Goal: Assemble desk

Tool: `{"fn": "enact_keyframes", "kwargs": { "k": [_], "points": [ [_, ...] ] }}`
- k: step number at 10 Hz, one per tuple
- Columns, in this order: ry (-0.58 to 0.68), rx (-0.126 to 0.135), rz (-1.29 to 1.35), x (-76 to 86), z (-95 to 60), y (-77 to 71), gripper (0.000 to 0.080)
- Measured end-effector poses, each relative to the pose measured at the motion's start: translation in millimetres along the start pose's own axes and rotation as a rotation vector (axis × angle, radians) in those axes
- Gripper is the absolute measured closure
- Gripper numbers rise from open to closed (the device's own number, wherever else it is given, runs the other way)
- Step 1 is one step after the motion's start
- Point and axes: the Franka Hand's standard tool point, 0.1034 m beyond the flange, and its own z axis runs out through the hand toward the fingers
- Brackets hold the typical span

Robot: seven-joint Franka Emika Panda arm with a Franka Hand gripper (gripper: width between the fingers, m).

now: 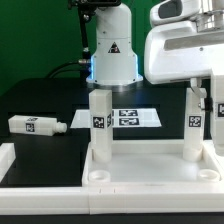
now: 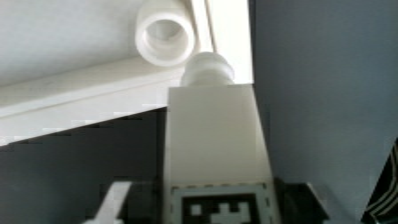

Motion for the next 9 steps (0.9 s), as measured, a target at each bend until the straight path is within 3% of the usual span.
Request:
{"fn": "enact_keyframes", "kwargs": {
  "k": [3, 5, 6, 9],
  "points": [
    [-0.009, -0.004, -0.006, -3.5, 1.6, 1.8, 0.0515],
    [-0.010, -0.030, -0.063, -0.1, 9.5, 19.4, 0.0515],
    [-0.008, -0.034, -0.065, 1.6, 11.0, 21.5, 0.0515],
    [-0.019, -0.035, -0.076, -7.2, 17.0, 16.5, 0.0515]
  ]
}}
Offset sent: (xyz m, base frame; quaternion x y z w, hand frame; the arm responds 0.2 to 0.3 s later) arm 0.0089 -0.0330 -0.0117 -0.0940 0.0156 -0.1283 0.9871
